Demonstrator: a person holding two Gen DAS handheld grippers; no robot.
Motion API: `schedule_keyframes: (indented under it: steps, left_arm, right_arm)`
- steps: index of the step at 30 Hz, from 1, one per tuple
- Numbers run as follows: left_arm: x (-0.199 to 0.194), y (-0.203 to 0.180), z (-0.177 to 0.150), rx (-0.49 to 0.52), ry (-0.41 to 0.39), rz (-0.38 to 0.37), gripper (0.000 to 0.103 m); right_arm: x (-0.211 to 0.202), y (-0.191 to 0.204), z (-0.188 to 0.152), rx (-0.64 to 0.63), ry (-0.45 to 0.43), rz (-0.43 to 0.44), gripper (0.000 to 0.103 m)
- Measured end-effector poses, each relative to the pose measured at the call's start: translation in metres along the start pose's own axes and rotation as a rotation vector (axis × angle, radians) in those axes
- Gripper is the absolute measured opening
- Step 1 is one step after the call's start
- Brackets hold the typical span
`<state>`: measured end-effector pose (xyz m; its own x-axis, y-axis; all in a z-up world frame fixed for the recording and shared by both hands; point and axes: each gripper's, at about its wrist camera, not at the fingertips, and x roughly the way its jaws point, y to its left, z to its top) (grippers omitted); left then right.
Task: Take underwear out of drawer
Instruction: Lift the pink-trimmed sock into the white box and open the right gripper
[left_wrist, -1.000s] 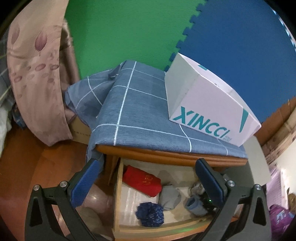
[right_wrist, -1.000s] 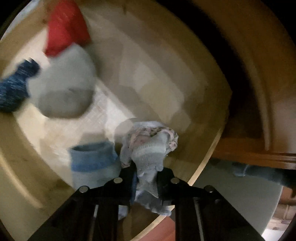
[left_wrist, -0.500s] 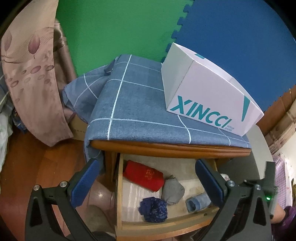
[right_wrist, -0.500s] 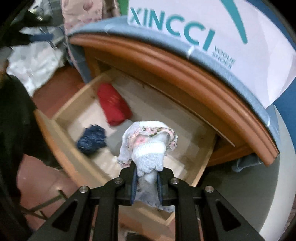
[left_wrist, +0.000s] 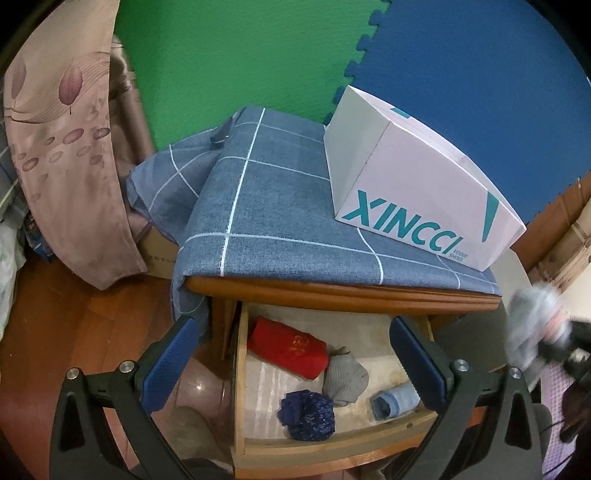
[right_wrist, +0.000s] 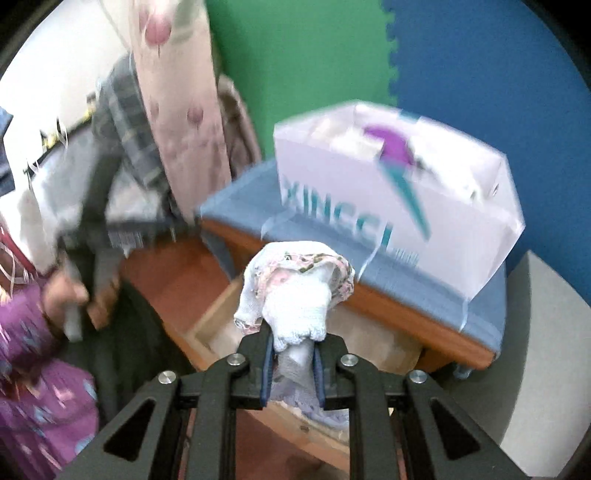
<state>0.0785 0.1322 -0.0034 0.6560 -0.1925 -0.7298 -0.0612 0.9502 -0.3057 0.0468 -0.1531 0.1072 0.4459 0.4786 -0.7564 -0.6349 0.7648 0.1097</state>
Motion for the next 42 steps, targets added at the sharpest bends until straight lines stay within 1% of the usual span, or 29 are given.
schedule_keyframes:
  steps: [2,6,8,11,15,19,22,26,30,37,42]
  left_arm:
    - [0.0,0.0,0.0,-0.002,-0.001,0.002,0.103]
    - [-0.001,0.0,-0.001,0.004,-0.004,0.004,0.103]
    - [-0.002,-0.002,-0.001,0.012,-0.008,0.006,0.103]
    - [-0.002,-0.006,-0.002,0.029,-0.009,0.014,0.103]
    - [-0.002,-0.011,-0.002,0.062,-0.014,0.031,0.103]
    - [-0.001,-0.019,-0.004,0.109,-0.017,0.053,0.103]
    - [0.001,-0.026,-0.006,0.152,-0.016,0.076,0.103]
    - [0.001,-0.034,-0.009,0.206,-0.023,0.102,0.103]
    - [0.002,-0.039,-0.012,0.247,-0.023,0.126,0.103]
    - [0.002,-0.04,-0.013,0.259,-0.021,0.131,0.103]
    - [0.002,-0.04,-0.013,0.262,-0.021,0.133,0.103]
  right_arm:
    - [-0.016,-0.005,0.016,0.024,-0.039,0.002,0.017]
    - [-0.045,-0.025,0.06,0.041,-0.128,-0.061,0.017]
    - [-0.05,-0.037,0.08,0.05,-0.152,-0.087,0.017]
    - [-0.044,-0.056,0.108,0.063,-0.159,-0.131,0.017]
    - [-0.011,-0.082,0.135,0.103,-0.119,-0.189,0.017]
    - [0.03,-0.104,0.146,0.133,-0.063,-0.239,0.017]
    - [0.052,-0.113,0.148,0.151,-0.035,-0.254,0.017]
    - [0.074,-0.114,0.152,0.161,-0.003,-0.269,0.017]
    - [0.099,-0.111,0.154,0.147,0.048,-0.28,0.017]
    - [0.13,-0.107,0.147,0.13,0.131,-0.293,0.017]
    - [0.141,-0.105,0.143,0.134,0.142,-0.289,0.017]
